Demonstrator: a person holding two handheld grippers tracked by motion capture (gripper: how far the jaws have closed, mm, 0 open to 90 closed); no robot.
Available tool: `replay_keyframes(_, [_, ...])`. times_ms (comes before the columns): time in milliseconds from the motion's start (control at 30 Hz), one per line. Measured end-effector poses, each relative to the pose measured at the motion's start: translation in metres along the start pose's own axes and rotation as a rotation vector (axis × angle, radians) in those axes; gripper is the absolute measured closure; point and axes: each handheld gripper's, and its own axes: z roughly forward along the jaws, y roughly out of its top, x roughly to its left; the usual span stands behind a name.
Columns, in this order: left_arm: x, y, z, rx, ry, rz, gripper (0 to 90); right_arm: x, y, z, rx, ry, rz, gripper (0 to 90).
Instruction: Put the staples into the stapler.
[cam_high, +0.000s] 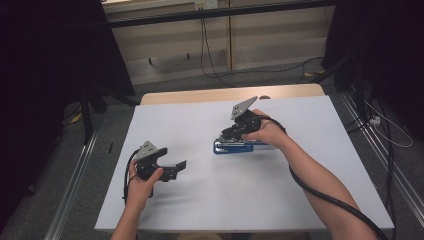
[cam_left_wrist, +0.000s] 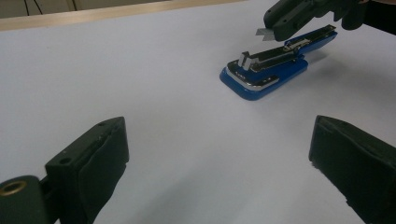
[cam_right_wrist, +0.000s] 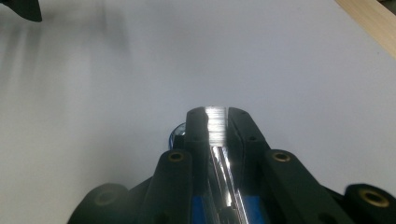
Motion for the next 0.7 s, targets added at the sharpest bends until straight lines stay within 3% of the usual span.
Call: replay_keyframes(700, [-0.0005,0.0001,0.0002,0.002,-0.003,-0.001,5.0,-0.0059,-0.0015,0.0067,0.004,0.007,-0.004,79.7])
